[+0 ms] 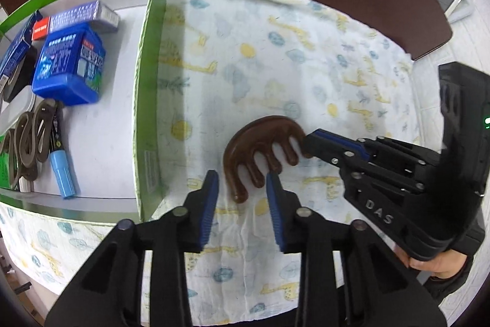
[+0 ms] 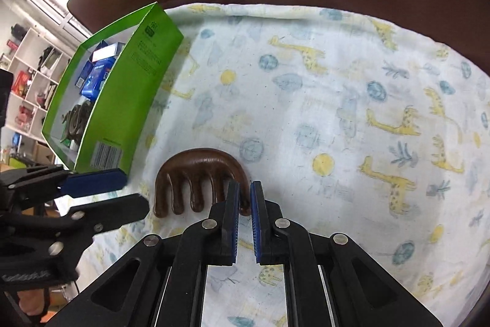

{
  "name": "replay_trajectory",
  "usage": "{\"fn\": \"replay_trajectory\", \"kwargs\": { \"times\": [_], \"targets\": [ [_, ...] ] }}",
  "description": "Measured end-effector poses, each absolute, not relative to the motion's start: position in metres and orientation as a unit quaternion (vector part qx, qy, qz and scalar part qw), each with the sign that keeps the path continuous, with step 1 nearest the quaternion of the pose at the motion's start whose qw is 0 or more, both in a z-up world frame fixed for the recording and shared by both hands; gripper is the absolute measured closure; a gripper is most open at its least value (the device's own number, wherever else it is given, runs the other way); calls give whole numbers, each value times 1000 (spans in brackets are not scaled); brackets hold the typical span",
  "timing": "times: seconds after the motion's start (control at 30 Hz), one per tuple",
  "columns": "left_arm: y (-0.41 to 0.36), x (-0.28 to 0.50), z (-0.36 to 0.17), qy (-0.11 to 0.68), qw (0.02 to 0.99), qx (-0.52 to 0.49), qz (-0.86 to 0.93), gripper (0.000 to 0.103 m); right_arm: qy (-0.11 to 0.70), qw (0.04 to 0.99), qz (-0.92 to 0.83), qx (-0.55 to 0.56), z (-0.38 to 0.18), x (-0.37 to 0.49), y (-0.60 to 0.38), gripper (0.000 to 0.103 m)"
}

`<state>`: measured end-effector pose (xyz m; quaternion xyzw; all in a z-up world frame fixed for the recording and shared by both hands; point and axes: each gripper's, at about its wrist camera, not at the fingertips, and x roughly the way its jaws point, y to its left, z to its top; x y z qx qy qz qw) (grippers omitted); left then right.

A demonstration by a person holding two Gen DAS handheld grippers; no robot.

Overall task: Organize rigid objects
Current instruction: 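Close the right gripper on the back of the wooden comb, then lift the wooden comb and carry it into the cardboard box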

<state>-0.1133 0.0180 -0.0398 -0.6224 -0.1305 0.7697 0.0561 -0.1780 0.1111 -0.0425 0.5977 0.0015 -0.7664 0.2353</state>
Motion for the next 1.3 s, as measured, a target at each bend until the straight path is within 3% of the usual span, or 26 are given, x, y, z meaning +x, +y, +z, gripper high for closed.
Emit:
{"fn": "replay_trajectory", "kwargs": {
  "times": [0.7,1.0,1.3],
  "targets": [
    [39,-125,-65,-89,36,-647,757,93,54,232,-768,595,-50,-177,96,89],
    [44,-121,-29,-61,57,-613,786,93,48,204,-797,567,-26,-170,100,89],
    [14,-102,29,-56,58,-563,823,93,35,218,-830,512,37,-163,91,89]
  ]
}}
